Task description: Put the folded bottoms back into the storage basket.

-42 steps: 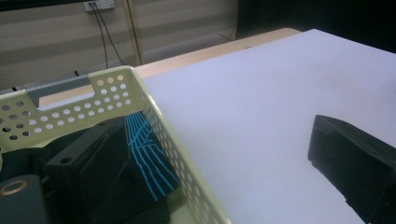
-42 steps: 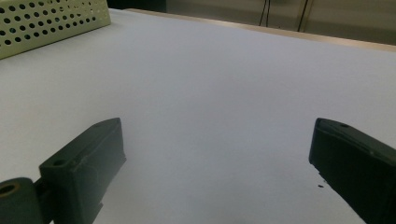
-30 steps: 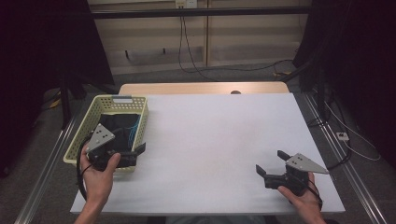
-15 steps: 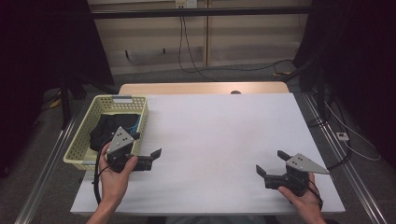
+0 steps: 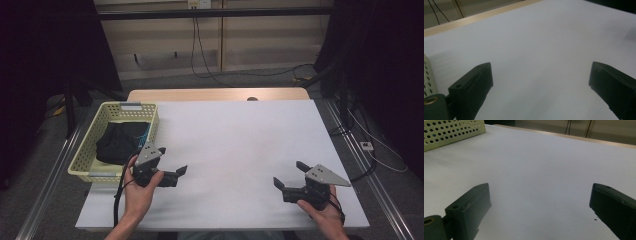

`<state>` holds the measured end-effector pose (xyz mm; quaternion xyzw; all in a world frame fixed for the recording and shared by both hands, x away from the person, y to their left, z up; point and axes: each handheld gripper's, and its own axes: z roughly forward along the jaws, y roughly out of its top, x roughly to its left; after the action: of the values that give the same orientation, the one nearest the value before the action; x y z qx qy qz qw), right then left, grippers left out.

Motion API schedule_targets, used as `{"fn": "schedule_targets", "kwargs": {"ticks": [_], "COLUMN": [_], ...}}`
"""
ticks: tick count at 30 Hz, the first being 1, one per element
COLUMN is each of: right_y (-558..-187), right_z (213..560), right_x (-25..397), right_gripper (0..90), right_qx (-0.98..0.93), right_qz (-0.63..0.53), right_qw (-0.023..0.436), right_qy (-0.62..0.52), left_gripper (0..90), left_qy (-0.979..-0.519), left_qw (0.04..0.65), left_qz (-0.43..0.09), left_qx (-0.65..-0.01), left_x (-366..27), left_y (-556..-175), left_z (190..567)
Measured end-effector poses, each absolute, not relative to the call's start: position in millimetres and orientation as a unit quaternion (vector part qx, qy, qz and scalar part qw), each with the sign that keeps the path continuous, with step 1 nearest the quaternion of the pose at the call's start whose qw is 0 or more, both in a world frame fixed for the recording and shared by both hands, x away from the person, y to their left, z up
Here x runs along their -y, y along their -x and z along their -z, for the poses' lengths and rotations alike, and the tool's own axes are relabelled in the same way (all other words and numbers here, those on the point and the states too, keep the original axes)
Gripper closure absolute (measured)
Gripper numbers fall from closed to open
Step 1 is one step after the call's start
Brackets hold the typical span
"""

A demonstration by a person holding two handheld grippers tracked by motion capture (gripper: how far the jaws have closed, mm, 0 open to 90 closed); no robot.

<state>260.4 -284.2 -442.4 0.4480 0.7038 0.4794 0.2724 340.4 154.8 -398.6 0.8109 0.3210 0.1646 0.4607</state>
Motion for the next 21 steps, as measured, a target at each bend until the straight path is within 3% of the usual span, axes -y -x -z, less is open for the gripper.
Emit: {"fn": "schedule_targets", "kwargs": {"ticks": [21], "right_y": [-259.6], "right_z": [442.3], "right_x": [285.8], "right_gripper": [3.2], "right_qx": [-0.702], "right_qz": [-0.479], "right_qw": [0.274], "right_qy": [-0.45], "left_gripper": [5.8], "left_qy": [-0.818], "left_qw": [0.446], "left_qz": [-0.158], "left_qx": [-0.326], "left_x": [-156.2], "left_y": [-324.1], "left_z": [437.7]}}
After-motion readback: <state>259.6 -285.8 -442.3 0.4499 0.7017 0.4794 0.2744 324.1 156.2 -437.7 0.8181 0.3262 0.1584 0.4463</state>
